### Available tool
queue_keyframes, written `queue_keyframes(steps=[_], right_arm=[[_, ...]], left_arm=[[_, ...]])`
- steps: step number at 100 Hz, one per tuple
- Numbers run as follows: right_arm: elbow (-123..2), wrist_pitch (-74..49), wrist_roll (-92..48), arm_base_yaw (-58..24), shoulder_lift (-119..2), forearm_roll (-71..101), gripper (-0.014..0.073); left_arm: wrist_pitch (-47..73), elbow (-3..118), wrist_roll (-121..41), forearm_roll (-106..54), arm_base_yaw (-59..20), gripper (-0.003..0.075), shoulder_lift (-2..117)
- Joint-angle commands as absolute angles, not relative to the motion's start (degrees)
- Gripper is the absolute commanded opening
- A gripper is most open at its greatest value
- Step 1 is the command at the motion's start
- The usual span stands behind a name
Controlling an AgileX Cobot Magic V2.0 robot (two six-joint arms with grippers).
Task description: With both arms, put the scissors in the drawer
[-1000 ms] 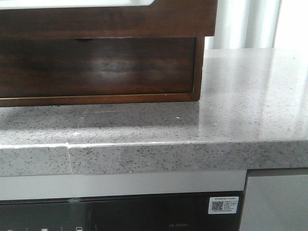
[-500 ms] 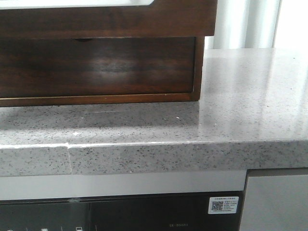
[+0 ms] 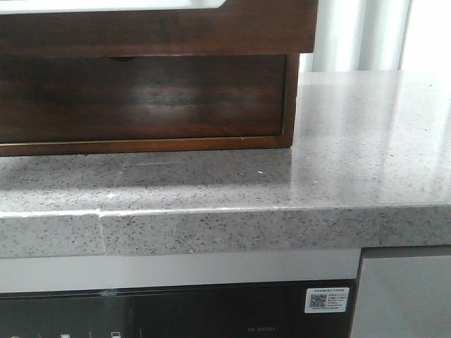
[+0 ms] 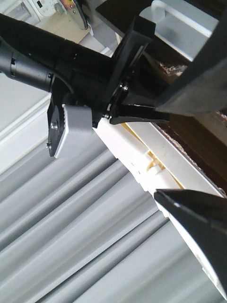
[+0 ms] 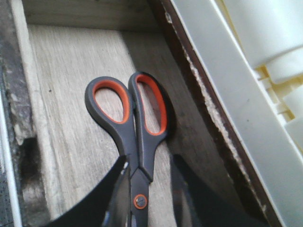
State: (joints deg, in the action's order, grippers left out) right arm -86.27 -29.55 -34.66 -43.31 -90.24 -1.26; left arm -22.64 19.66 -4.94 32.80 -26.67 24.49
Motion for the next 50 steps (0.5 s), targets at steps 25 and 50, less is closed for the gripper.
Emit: queue_keyframes(steps=[25, 50], right_arm=[[-88.3, -23.1, -33.4, -43.2, -80.4, 1.2, -0.0124], [-88.3, -31.5, -32.9, -43.2, -75.5, 4.5, -0.0123]], left_arm=[[-26.1, 21.2, -4.2, 30.9, -27.1, 0.0316, 24.7], [-26.1, 21.2, -4.2, 24.6, -27.1, 0.0137, 24.1]])
